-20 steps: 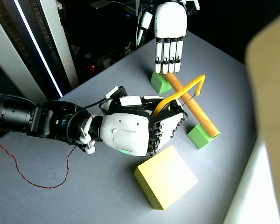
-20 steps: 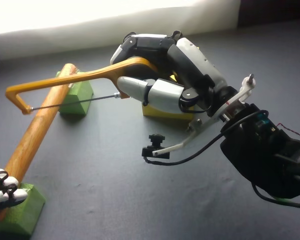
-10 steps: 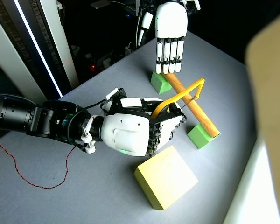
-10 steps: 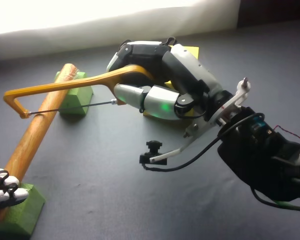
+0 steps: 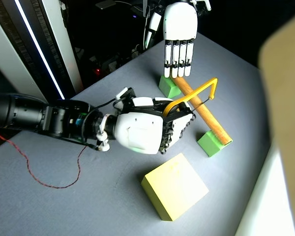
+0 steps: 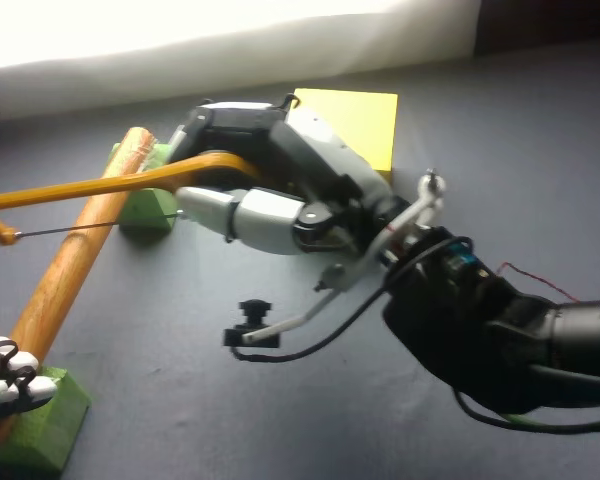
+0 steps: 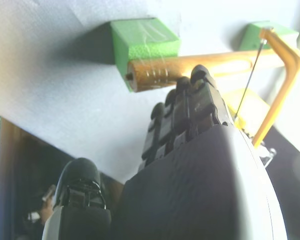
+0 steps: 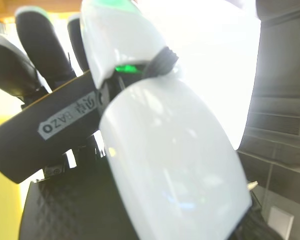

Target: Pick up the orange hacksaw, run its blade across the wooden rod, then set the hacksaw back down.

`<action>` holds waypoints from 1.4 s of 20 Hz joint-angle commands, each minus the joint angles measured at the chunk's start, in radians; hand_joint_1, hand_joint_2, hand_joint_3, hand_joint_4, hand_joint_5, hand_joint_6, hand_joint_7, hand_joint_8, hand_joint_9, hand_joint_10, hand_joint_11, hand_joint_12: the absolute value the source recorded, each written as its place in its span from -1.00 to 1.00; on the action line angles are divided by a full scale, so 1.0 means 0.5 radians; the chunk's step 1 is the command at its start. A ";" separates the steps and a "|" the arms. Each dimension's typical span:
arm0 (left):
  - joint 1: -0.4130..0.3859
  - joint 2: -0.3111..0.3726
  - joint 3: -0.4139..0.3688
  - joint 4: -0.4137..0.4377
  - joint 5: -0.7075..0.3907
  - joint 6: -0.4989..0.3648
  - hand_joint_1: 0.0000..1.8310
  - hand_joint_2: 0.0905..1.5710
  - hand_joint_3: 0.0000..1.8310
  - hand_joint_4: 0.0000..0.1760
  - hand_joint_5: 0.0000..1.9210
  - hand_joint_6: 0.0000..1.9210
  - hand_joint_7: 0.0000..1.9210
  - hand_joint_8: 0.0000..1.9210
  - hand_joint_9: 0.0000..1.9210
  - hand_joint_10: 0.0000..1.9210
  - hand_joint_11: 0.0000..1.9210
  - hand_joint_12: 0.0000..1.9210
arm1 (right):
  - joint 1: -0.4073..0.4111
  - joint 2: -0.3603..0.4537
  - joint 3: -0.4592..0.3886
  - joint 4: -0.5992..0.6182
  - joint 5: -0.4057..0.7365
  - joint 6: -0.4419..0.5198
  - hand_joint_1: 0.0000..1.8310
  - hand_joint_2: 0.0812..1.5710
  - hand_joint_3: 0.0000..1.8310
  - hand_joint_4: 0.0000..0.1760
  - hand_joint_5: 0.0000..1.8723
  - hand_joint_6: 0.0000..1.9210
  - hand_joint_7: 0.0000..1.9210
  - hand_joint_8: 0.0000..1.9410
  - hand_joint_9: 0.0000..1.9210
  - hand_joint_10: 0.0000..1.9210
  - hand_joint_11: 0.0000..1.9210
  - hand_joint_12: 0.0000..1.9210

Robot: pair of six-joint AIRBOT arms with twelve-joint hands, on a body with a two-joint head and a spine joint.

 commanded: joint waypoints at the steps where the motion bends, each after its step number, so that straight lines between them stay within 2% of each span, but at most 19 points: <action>1: -0.021 0.000 0.010 -0.023 -0.050 0.000 -0.95 0.58 -1.00 -1.00 -1.00 -1.00 -0.99 -0.99 -0.98 -0.99 -1.00 -1.00 | 0.038 -0.018 0.007 -0.066 0.197 0.026 0.35 0.49 -1.00 -1.00 -0.22 0.19 0.00 0.29 0.05 0.12 -0.03 0.49; 4: -0.022 -0.001 0.009 -0.023 -0.050 0.000 -0.94 0.57 -1.00 -1.00 -1.00 -1.00 -0.99 -1.00 -0.98 -0.99 -1.00 -1.00 | 0.069 -0.087 0.048 -0.066 0.172 0.022 0.36 0.46 -1.00 -1.00 -0.16 0.10 0.04 0.24 0.06 0.10 -0.03 0.48; 7: -0.022 -0.001 0.009 -0.023 -0.050 0.000 -0.96 0.58 -1.00 -1.00 -1.00 -1.00 -1.00 -1.00 -1.00 -1.00 -1.00 -1.00 | 0.077 -0.126 0.055 -0.057 0.162 0.016 0.35 0.48 -1.00 -1.00 -0.20 0.16 0.01 0.27 0.07 0.09 -0.05 0.49; 13: -0.023 -0.001 0.010 -0.023 -0.050 0.000 -0.96 0.58 -1.00 -1.00 -1.00 -1.00 -0.98 -1.00 -0.99 -1.00 -1.00 -1.00 | 0.079 -0.163 0.054 -0.020 0.156 -0.024 0.37 0.44 -1.00 -1.00 -0.13 0.09 0.06 0.18 0.10 0.07 -0.02 0.46; 16: -0.021 0.000 0.010 -0.023 -0.050 0.000 -0.97 0.57 -1.00 -1.00 -1.00 -1.00 -1.00 -1.00 -1.00 -1.00 -1.00 -1.00 | 0.059 -0.156 0.037 -0.019 0.151 -0.026 0.36 0.46 -1.00 -1.00 -0.17 0.14 0.04 0.23 0.08 0.08 -0.02 0.48; 17: -0.022 0.002 0.010 -0.023 -0.050 0.000 -0.91 0.56 -1.00 -1.00 -1.00 -1.00 -0.98 -0.99 -0.97 -0.99 -0.99 -0.99 | 0.038 -0.135 0.021 -0.019 0.152 -0.027 0.36 0.46 -1.00 -1.00 -0.17 0.15 0.03 0.24 0.07 0.11 -0.04 0.51; 18: -0.022 0.002 0.012 -0.023 -0.050 0.000 -0.94 0.58 -1.00 -1.00 -1.00 -1.00 -1.00 -1.00 -0.99 -1.00 -1.00 -1.00 | -0.010 -0.052 -0.033 -0.008 0.185 -0.029 0.36 0.45 -1.00 -1.00 -0.16 0.13 0.04 0.23 0.08 0.09 -0.01 0.47; 22: -0.022 0.002 0.018 -0.023 -0.050 0.000 -0.97 0.59 -1.00 -1.00 -1.00 -1.00 -1.00 -1.00 -1.00 -1.00 -1.00 -1.00 | -0.057 0.040 -0.104 -0.002 0.201 -0.034 0.35 0.49 -1.00 -1.00 -0.21 0.19 0.00 0.29 0.04 0.14 -0.04 0.50; 24: -0.022 0.002 0.023 -0.023 -0.050 0.000 -0.92 0.57 -1.00 -1.00 -1.00 -1.00 -0.98 -0.99 -0.98 -0.99 -0.98 -0.99 | -0.077 0.091 -0.156 0.040 0.222 -0.066 0.36 0.47 -1.00 -1.00 -0.19 0.16 0.02 0.25 0.07 0.12 -0.02 0.48; 26: -0.022 0.002 0.027 -0.023 -0.051 0.000 -0.96 0.58 -1.00 -1.00 -1.00 -1.00 -1.00 -1.00 -0.99 -1.00 -1.00 -1.00 | -0.103 0.147 -0.208 0.059 0.252 -0.082 0.36 0.45 -1.00 -1.00 -0.15 0.13 0.04 0.23 0.06 0.13 -0.04 0.52; 28: -0.023 0.001 0.029 -0.023 -0.051 0.000 -0.94 0.58 -1.00 -1.00 -1.00 -1.00 -1.00 -1.00 -1.00 -1.00 -1.00 -1.00 | -0.129 0.199 -0.250 0.062 0.265 -0.089 0.36 0.46 -1.00 -1.00 -0.18 0.16 0.04 0.22 0.08 0.11 -0.02 0.50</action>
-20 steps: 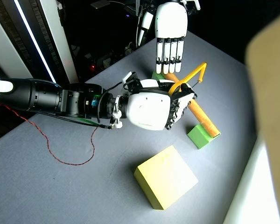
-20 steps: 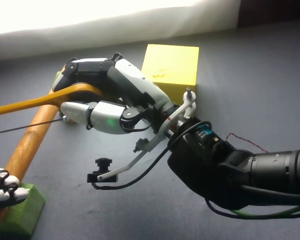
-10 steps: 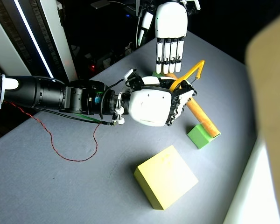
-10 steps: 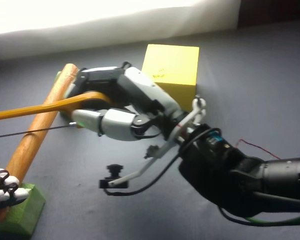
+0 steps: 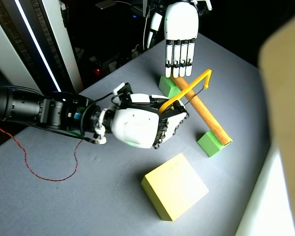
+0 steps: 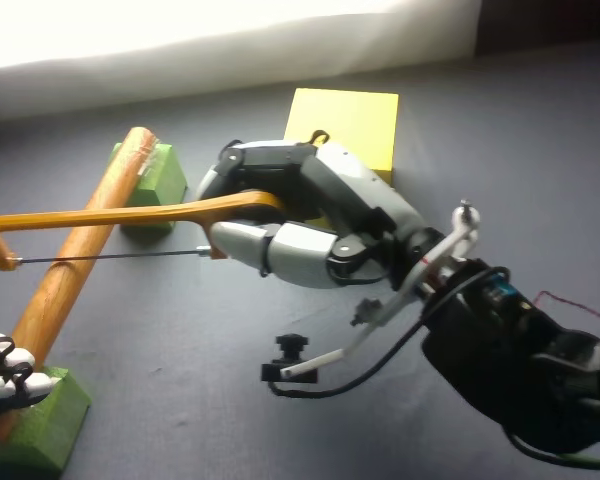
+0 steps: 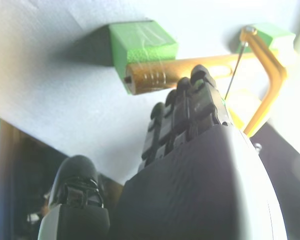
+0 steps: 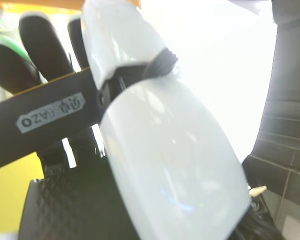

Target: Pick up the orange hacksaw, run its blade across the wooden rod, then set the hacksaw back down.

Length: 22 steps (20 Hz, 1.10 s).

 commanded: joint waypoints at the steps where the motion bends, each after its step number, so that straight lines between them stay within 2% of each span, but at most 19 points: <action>1: -0.019 0.001 0.018 -0.023 -0.053 0.000 -0.94 0.58 -1.00 -1.00 -1.00 -1.00 -1.00 -1.00 -1.00 -1.00 -1.00 -1.00 | -0.002 0.030 -0.024 -0.068 0.246 0.024 0.36 0.46 -1.00 -1.00 -0.18 0.16 0.04 0.22 0.08 0.11 -0.02 0.50; 5: -0.020 0.000 0.017 -0.023 -0.054 0.000 -0.94 0.58 -1.00 -1.00 -1.00 -1.00 -1.00 -1.00 -0.99 -1.00 -1.00 -1.00 | -0.048 0.086 -0.065 -0.066 0.305 0.026 0.36 0.46 -1.00 -1.00 -0.18 0.17 0.03 0.24 0.09 0.12 0.00 0.46; 9: -0.024 0.000 0.017 -0.023 -0.054 0.000 -0.89 0.58 -1.00 -1.00 -1.00 -1.00 -1.00 -1.00 -1.00 -1.00 -1.00 -1.00 | -0.013 0.092 -0.070 -0.039 0.361 0.027 0.37 0.44 -1.00 -1.00 -0.16 0.13 0.06 0.18 0.13 0.05 0.01 0.44; 12: -0.031 0.000 0.017 -0.023 -0.054 0.000 -0.91 0.57 -1.00 -1.00 -1.00 -1.00 -1.00 -1.00 -0.99 -1.00 -1.00 -1.00 | -0.006 0.166 -0.130 -0.025 0.377 0.000 0.36 0.46 -1.00 -1.00 -0.19 0.18 0.04 0.22 0.08 0.09 -0.05 0.52; 16: -0.033 0.000 0.016 -0.023 -0.054 0.000 -0.95 0.58 -1.00 -1.00 -1.00 -1.00 -1.00 -1.00 -1.00 -1.00 -1.00 -1.00 | 0.021 0.271 -0.170 0.023 0.539 0.005 0.37 0.43 -1.00 -1.00 -0.12 0.07 0.07 0.17 0.09 0.09 -0.02 0.50; 18: -0.034 0.000 0.016 -0.023 -0.054 0.000 -0.93 0.58 -1.00 -1.00 -1.00 -1.00 -1.00 -1.00 -1.00 -1.00 -1.00 -1.00 | 0.036 0.349 -0.246 0.125 0.607 -0.029 0.37 0.44 -1.00 -1.00 -0.15 0.12 0.06 0.19 0.08 0.10 -0.03 0.50; 22: -0.033 0.000 0.016 -0.023 -0.054 0.000 -0.93 0.58 -1.00 -1.00 -1.00 -1.00 -1.00 -1.00 -1.00 -1.00 -1.00 -1.00 | -0.011 0.529 -0.444 0.234 0.674 -0.054 0.37 0.43 -1.00 -1.00 -0.11 0.07 0.07 0.17 0.08 0.06 -0.03 0.47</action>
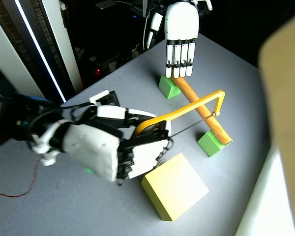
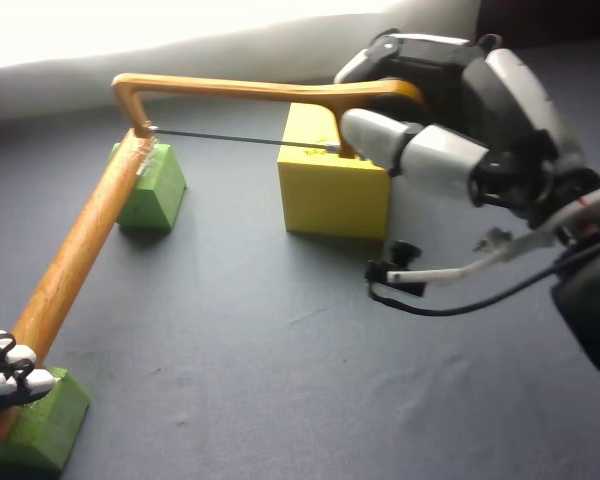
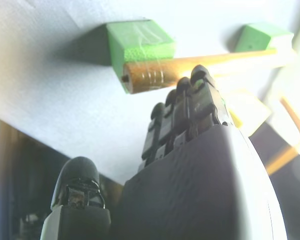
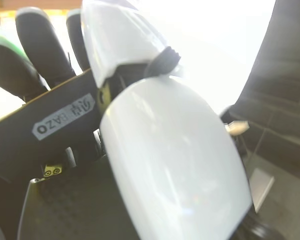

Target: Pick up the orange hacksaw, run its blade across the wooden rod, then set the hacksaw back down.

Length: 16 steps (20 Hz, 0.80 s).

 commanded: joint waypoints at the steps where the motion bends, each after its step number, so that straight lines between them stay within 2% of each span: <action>1: -0.024 0.002 0.011 -0.022 -0.050 0.000 -0.93 0.58 -1.00 -1.00 -1.00 -1.00 -1.00 -1.00 -1.00 -1.00 -0.99 -1.00 | -0.005 0.035 -0.035 -0.098 0.232 0.031 0.37 0.43 -1.00 -1.00 -0.11 0.08 0.07 0.17 0.08 0.06 -0.03 0.46; 3: -0.023 0.003 0.010 -0.022 -0.050 0.000 -0.93 0.58 -1.00 -1.00 -1.00 -1.00 -1.00 -1.00 -1.00 -1.00 -1.00 -1.00 | -0.053 0.106 -0.124 -0.071 0.238 0.046 0.37 0.44 -1.00 -1.00 -0.14 0.12 0.06 0.18 0.09 0.07 -0.02 0.45; 5: -0.024 0.003 0.009 -0.022 -0.050 0.000 -0.87 0.57 -1.00 -1.00 -1.00 -1.00 -0.99 -1.00 -1.00 -1.00 -0.99 -1.00 | -0.114 0.146 -0.177 -0.068 0.228 0.061 0.37 0.43 -1.00 -1.00 -0.11 0.06 0.08 0.16 0.10 0.06 -0.01 0.45; 7: -0.024 0.003 0.007 -0.022 -0.050 0.000 -0.91 0.58 -1.00 -1.00 -1.00 -1.00 -1.00 -1.00 -1.00 -1.00 -1.00 -1.00 | -0.181 0.153 -0.194 -0.071 0.234 0.086 0.37 0.44 -1.00 -1.00 -0.16 0.13 0.06 0.18 0.11 0.05 0.00 0.43; 8: -0.026 0.002 0.005 -0.022 -0.050 0.000 -0.92 0.58 -1.00 -1.00 -1.00 -1.00 -0.99 -1.00 -1.00 -1.00 -1.00 -1.00 | -0.296 0.132 -0.195 -0.091 0.303 0.121 0.36 0.45 -1.00 -1.00 -0.17 0.15 0.05 0.19 0.12 0.05 0.00 0.43; 13: -0.027 0.002 0.005 -0.022 -0.050 0.000 -0.91 0.57 -1.00 -1.00 -1.00 -1.00 -0.99 -1.00 -1.00 -1.00 -1.00 -1.00 | -0.503 0.052 -0.178 -0.094 0.427 0.150 0.37 0.43 -1.00 -1.00 -0.12 0.07 0.06 0.19 0.09 0.09 0.00 0.45; 16: -0.027 0.002 0.003 -0.022 -0.050 0.001 -0.92 0.58 -1.00 -1.00 -1.00 -1.00 -1.00 -1.00 -1.00 -1.00 -1.00 -1.00 | -0.612 0.013 -0.178 -0.118 0.473 0.174 0.37 0.44 -1.00 -1.00 -0.14 0.10 0.05 0.21 0.10 0.08 0.00 0.44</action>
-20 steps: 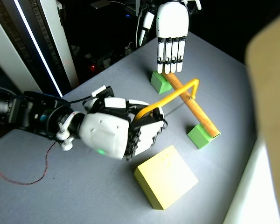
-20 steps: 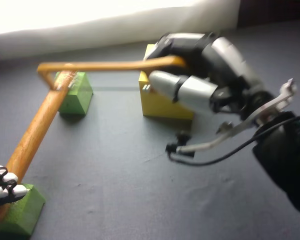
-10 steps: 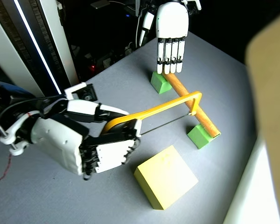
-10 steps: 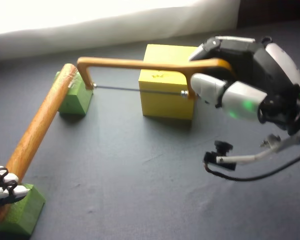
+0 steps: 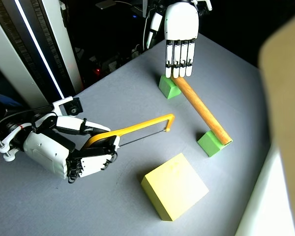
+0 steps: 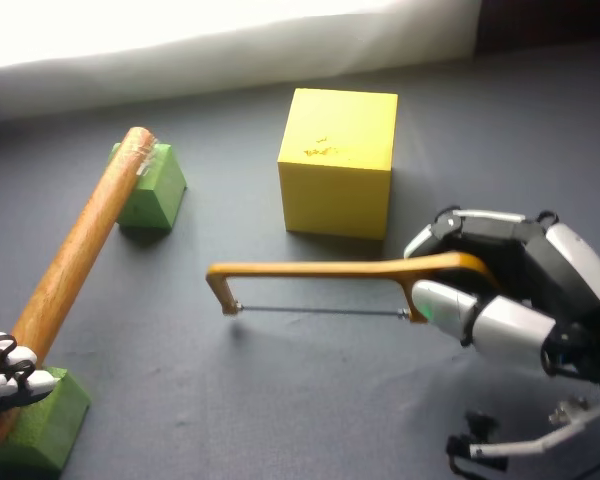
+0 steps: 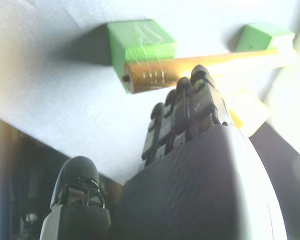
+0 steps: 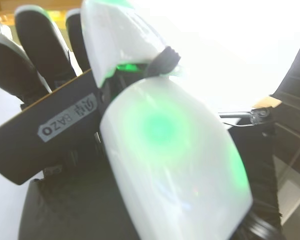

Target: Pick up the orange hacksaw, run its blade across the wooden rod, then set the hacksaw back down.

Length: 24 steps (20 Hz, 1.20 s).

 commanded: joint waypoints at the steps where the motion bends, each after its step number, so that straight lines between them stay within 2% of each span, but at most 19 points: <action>1: -0.027 0.005 0.003 -0.023 -0.051 0.001 -0.92 0.58 -1.00 -1.00 -1.00 -1.00 -0.98 -0.99 -0.99 -1.00 -1.00 -1.00 | -0.003 -0.001 0.001 -0.130 0.270 0.056 0.36 0.45 -1.00 -1.00 -0.16 0.13 0.04 0.22 0.09 0.08 -0.01 0.45; 8: -0.028 0.005 0.003 -0.023 -0.057 0.001 -0.91 0.58 -1.00 -1.00 -1.00 -1.00 -0.98 -1.00 -0.99 -1.00 -1.00 -1.00 | -0.149 -0.003 -0.003 -0.223 0.372 0.099 0.37 0.42 -1.00 -1.00 -0.12 0.08 0.09 0.13 0.13 0.01 0.01 0.44; 12: -0.030 0.005 0.003 -0.023 -0.057 0.001 -0.92 0.58 -1.00 -1.00 -1.00 -1.00 -0.98 -0.99 -0.99 -1.00 -1.00 -1.00 | -0.268 0.016 -0.049 -0.257 0.425 0.148 0.37 0.43 -1.00 -1.00 -0.13 0.10 0.07 0.15 0.09 0.04 -0.02 0.51; 13: -0.030 0.005 0.003 -0.023 -0.057 0.001 -0.92 0.58 -1.00 -1.00 -1.00 -1.00 -0.99 -1.00 -1.00 -1.00 -1.00 -1.00 | -0.285 0.007 -0.052 -0.257 0.424 0.164 0.35 0.46 -1.00 -1.00 -0.16 0.16 0.02 0.23 0.03 0.08 -0.06 0.54; 17: -0.031 0.005 0.003 -0.023 -0.061 0.001 -0.90 0.59 -1.00 -1.00 -1.00 -1.00 -0.98 -1.00 -0.98 -0.99 -1.00 -1.00 | -0.285 -0.036 -0.040 -0.242 0.411 0.135 0.33 0.49 -1.00 -1.00 -0.20 0.22 -0.02 0.28 -0.03 0.08 -0.11 0.57; 19: -0.031 0.005 0.003 -0.023 -0.067 0.001 -0.92 0.59 -1.00 -1.00 -1.00 -1.00 -1.00 -1.00 -1.00 -1.00 -1.00 -1.00 | -0.255 -0.083 0.000 -0.243 0.407 0.129 0.32 0.53 -1.00 -1.00 -0.26 0.29 -0.08 0.37 -0.10 0.12 -0.17 0.61; 21: -0.031 0.005 0.002 -0.023 -0.068 0.001 -0.92 0.59 -1.00 -1.00 -1.00 -1.00 -0.99 -1.00 -1.00 -1.00 -1.00 -1.00 | -0.213 -0.149 0.053 -0.245 0.409 0.124 0.28 0.56 -1.00 -1.00 -0.29 0.39 -0.13 0.40 -0.23 0.05 -0.30 0.61; 22: -0.031 0.005 0.002 -0.023 -0.071 0.001 -0.92 0.59 -1.00 -1.00 -1.00 -1.00 -1.00 -1.00 -1.00 -1.00 -1.00 -1.00 | -0.205 -0.170 0.069 -0.246 0.410 0.123 0.20 0.56 -1.00 -1.00 -0.24 0.41 -0.26 -0.16 -0.30 -0.07 -0.40 0.58; 23: -0.031 0.005 0.002 -0.023 -0.075 0.001 -0.92 0.59 -1.00 -1.00 -1.00 -1.00 -1.00 -1.00 -1.00 -1.00 -1.00 -1.00 | -0.199 -0.193 0.085 -0.246 0.410 0.123 0.20 0.56 -1.00 -1.00 -0.24 0.41 -0.26 -0.16 -0.30 -0.07 -0.40 0.58; 24: -0.031 0.005 0.002 -0.023 -0.080 0.001 -0.93 0.59 -1.00 -1.00 -1.00 -1.00 -1.00 -1.00 -1.00 -1.00 -1.00 -1.00 | -0.199 -0.211 0.095 -0.246 0.410 0.124 0.18 0.49 -1.00 -1.00 -0.33 -0.29 -0.25 -0.45 -0.32 -0.19 -0.47 0.53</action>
